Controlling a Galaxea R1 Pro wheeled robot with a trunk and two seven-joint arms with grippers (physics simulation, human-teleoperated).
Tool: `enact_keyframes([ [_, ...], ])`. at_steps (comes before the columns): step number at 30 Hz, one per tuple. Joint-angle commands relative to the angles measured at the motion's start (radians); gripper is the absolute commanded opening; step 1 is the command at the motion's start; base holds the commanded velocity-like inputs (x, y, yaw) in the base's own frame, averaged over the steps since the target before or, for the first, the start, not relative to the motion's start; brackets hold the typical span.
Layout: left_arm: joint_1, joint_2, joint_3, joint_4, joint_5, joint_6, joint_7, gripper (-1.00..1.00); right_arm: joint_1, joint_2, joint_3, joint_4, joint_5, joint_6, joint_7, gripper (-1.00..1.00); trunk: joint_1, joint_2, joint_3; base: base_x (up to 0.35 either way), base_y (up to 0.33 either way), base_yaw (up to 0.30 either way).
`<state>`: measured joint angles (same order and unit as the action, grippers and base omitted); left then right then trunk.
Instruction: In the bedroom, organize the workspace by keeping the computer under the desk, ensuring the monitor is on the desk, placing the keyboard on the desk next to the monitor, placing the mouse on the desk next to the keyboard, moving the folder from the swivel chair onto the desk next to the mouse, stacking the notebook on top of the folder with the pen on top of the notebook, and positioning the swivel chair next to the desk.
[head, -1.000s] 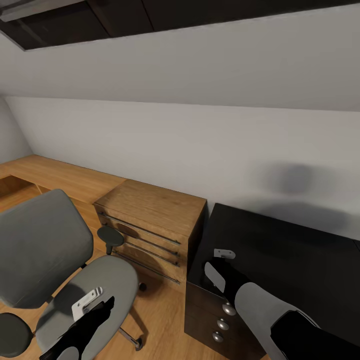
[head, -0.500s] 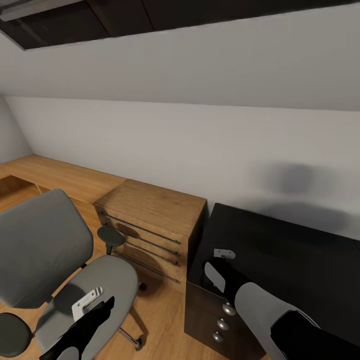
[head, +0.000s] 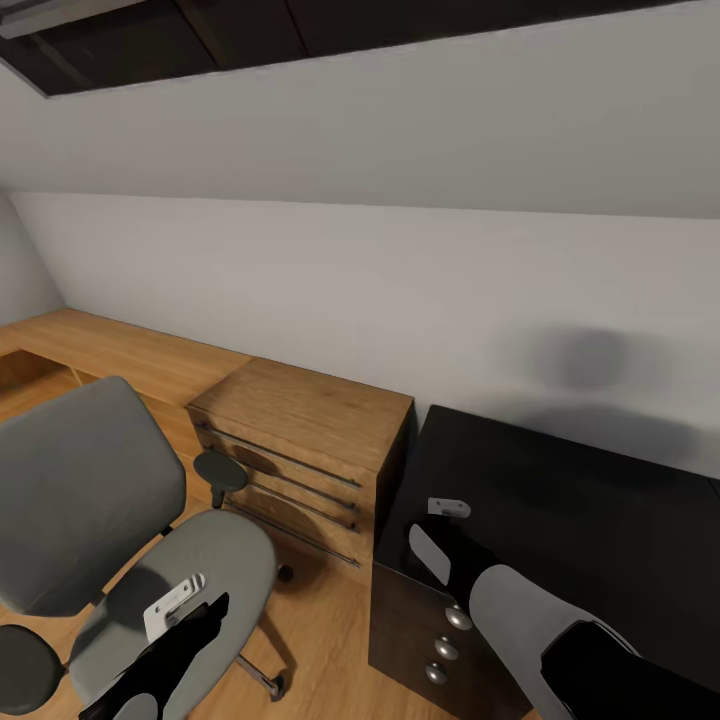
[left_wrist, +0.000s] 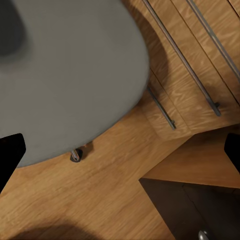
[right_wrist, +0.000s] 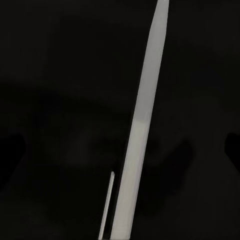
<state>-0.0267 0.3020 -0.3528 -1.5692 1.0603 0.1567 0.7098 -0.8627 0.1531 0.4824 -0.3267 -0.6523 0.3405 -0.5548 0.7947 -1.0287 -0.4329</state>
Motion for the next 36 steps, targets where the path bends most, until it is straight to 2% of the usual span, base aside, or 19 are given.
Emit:
enact_keyframes([
  [1,-0.001,0.001,-0.002,-0.002,0.003,0.003,0.007,1.0,-0.001,-0.001,0.008,-0.002,-0.006,0.006,-0.007,1.0,0.0,-0.001,-0.001,0.0,0.0,0.0],
  [8,-0.001,0.001,-0.002,-0.002,0.004,0.003,0.007,1.0,-0.001,-0.001,0.008,-0.002,-0.006,0.006,-0.007,1.0,0.0,-0.001,-0.001,0.0,0.0,0.0],
  [14,-0.001,0.002,-0.002,-0.002,0.004,0.003,0.007,1.0,-0.001,-0.001,0.008,-0.002,-0.006,0.006,-0.007,1.0,0.023,-0.043,-0.02,0.0,0.0,0.0],
  [36,-0.001,0.002,-0.002,-0.002,0.006,0.003,0.007,1.0,-0.001,0.0,0.01,-0.002,-0.006,0.006,-0.007,1.0,0.023,-0.043,-0.02,0.0,0.0,0.0],
])
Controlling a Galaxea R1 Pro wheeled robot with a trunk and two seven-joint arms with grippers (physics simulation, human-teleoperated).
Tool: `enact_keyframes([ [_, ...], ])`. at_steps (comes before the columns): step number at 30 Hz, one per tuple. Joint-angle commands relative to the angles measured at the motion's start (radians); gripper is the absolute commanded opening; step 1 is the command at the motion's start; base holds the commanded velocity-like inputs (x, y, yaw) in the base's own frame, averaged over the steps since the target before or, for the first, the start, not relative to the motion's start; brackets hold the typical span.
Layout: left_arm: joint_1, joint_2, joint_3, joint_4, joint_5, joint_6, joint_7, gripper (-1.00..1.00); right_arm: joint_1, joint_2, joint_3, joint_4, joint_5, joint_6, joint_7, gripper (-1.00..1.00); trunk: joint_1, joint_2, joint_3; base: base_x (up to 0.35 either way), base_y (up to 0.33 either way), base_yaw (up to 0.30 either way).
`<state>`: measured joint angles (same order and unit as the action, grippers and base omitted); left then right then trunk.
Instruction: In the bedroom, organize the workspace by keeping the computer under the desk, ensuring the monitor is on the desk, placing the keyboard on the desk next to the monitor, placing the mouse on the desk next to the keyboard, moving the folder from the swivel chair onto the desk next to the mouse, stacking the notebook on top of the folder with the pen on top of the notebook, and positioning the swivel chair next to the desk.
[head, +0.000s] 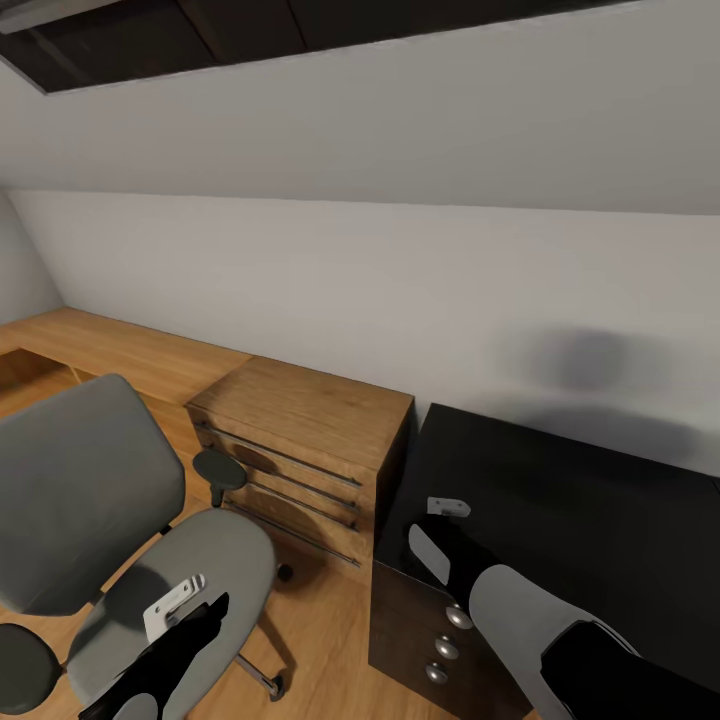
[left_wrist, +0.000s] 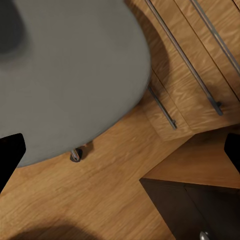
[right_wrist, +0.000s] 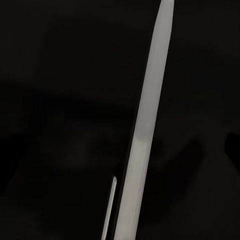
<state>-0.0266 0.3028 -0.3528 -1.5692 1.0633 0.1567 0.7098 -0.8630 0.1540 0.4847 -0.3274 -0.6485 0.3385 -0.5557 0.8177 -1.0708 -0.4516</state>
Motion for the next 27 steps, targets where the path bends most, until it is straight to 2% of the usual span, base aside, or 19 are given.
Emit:
enact_keyframes([
  [1,-0.001,0.001,-0.002,-0.002,0.003,0.003,0.007,1.0,-0.001,-0.001,0.008,-0.001,-0.01,0.008,-0.006,1.0,0.0,-0.001,-0.001,0.0,0.0,0.0],
  [3,-0.001,0.001,-0.002,-0.002,0.003,0.003,0.007,1.0,-0.001,-0.001,0.008,-0.001,-0.01,0.008,-0.006,1.0,0.0,-0.001,-0.001,0.0,0.0,0.0],
  [17,-0.001,0.001,-0.002,-0.002,0.004,0.003,0.007,1.0,-0.001,-0.001,0.008,-0.002,-0.01,0.008,-0.006,1.0,0.054,-0.099,-0.045,0.0,0.0,0.0],
  [27,-0.001,0.001,-0.002,-0.002,0.005,0.003,0.007,1.0,-0.001,-0.001,0.008,-0.002,-0.01,0.008,-0.012,1.0,0.054,-0.099,-0.045,0.0,0.0,0.0],
])
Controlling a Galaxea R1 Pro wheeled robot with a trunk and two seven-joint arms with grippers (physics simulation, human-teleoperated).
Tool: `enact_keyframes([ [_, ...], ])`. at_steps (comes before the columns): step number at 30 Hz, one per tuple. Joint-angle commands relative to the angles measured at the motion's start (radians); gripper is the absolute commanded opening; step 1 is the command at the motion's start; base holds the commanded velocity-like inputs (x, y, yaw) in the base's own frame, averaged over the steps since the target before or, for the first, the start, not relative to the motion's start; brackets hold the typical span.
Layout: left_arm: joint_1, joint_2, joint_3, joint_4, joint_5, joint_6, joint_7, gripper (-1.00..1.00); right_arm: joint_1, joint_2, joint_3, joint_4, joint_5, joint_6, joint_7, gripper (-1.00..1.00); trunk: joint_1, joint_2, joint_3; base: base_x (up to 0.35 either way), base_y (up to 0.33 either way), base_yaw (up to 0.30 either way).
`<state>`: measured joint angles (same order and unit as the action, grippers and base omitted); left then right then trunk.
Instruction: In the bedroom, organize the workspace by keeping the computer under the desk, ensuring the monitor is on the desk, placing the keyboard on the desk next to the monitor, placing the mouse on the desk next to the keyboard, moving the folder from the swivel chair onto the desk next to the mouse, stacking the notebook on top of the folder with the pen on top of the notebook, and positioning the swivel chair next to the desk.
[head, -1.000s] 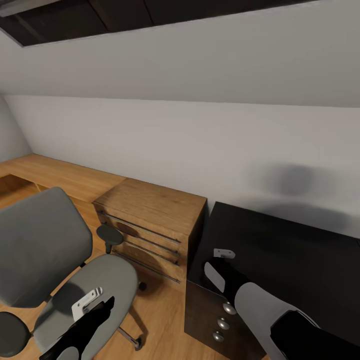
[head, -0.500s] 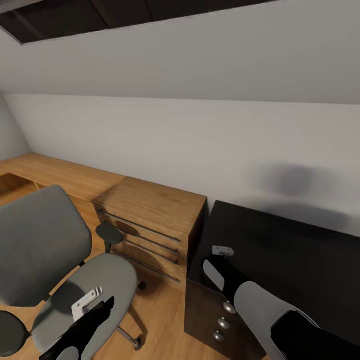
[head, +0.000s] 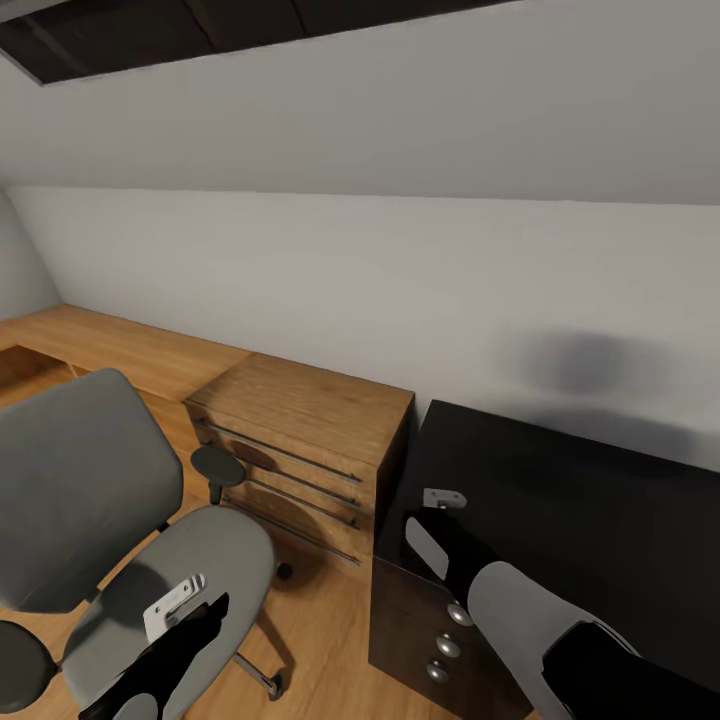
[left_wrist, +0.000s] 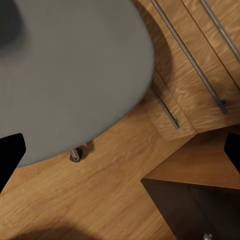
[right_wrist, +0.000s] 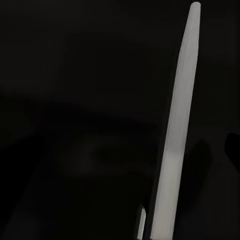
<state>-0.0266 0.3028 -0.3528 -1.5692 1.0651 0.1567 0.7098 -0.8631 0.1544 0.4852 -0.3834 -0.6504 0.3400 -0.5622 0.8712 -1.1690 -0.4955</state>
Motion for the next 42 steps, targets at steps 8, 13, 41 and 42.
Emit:
enact_keyframes([
  [8,-0.001,0.001,-0.002,-0.002,0.004,0.003,0.007,1.0,-0.001,-0.001,0.007,0.054,-0.007,0.007,-0.025,1.0,0.0,-0.001,-0.001,0.0,0.0,0.0],
  [13,-0.001,0.001,-0.002,-0.002,0.004,0.003,0.007,1.0,-0.001,-0.001,0.007,0.054,-0.008,0.007,-0.028,1.0,0.0,-0.001,-0.001,0.0,0.0,0.0],
  [41,-0.001,0.001,-0.002,-0.002,0.004,0.003,0.007,1.0,-0.001,-0.001,0.007,0.047,-0.008,0.007,-0.028,-1.0,0.0,-0.001,-0.001,0.0,0.0,0.0],
  [42,-0.001,0.001,-0.002,-0.002,0.004,0.003,0.007,1.0,-0.001,-0.001,0.007,0.047,-0.008,0.007,-0.028,-1.0,0.0,-0.001,-0.001,0.0,0.0,0.0],
])
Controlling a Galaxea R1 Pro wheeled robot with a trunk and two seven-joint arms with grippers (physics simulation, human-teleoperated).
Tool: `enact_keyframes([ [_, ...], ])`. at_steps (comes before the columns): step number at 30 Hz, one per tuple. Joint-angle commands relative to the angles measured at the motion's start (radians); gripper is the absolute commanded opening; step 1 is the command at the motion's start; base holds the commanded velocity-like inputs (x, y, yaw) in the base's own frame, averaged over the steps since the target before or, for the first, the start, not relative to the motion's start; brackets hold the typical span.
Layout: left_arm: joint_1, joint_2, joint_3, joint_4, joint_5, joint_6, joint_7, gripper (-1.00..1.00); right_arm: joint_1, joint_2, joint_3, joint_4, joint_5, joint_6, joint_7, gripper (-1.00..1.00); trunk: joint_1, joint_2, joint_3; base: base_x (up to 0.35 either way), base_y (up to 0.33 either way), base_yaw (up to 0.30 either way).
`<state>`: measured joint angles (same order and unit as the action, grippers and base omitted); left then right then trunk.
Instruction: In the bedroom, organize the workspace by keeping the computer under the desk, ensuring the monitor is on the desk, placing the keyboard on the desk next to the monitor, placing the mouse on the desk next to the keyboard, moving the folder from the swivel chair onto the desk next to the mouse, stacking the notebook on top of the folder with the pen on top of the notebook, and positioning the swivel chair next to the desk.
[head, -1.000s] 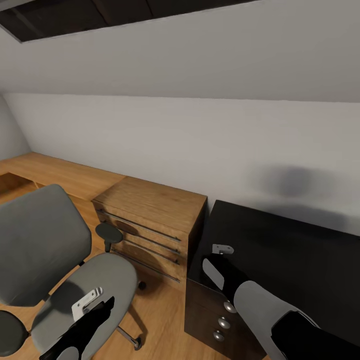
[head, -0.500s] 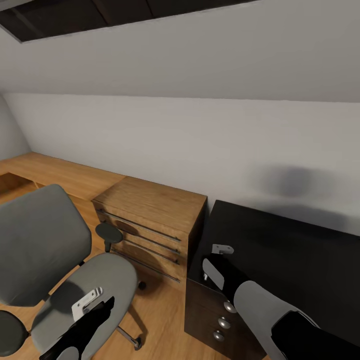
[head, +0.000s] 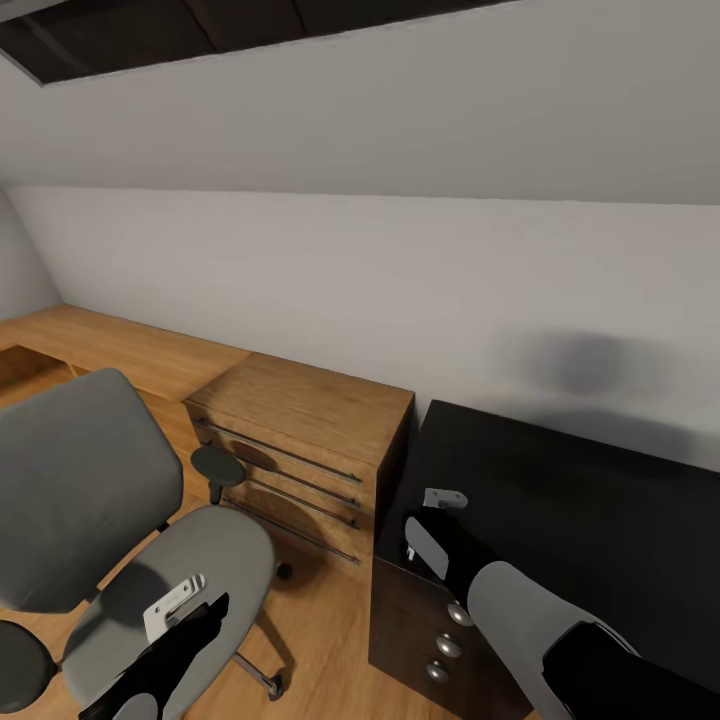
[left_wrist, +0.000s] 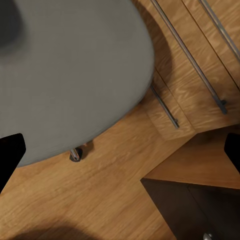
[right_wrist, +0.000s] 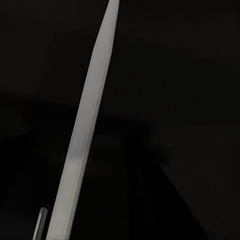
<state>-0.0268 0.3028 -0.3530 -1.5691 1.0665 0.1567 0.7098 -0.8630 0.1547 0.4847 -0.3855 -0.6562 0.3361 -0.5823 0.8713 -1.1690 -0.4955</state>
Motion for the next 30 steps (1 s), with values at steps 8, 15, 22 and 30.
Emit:
enact_keyframes([
  [8,-0.001,0.001,-0.001,-0.002,0.003,0.003,0.007,1.0,-0.001,-0.001,0.008,0.047,-0.006,0.015,-0.005,-1.0,0.0,-0.001,-0.001,0.0,0.0,0.0],
  [15,-0.001,0.001,-0.001,-0.002,0.003,0.003,0.007,1.0,-0.001,-0.001,0.008,0.045,-0.008,0.033,-0.004,-1.0,0.0,-0.001,-0.001,0.0,0.0,0.0],
  [22,-0.001,0.001,-0.001,-0.002,0.003,0.003,0.007,1.0,-0.001,-0.001,0.006,0.02,-0.013,0.103,-0.004,-1.0,0.0,-0.001,-0.001,0.0,0.0,0.0],
  [30,-0.001,0.001,-0.001,-0.002,0.004,0.003,0.007,1.0,-0.001,-0.001,0.006,0.014,-0.013,0.118,-0.004,-1.0,0.0,-0.001,-0.001,0.0,0.0,0.0],
])
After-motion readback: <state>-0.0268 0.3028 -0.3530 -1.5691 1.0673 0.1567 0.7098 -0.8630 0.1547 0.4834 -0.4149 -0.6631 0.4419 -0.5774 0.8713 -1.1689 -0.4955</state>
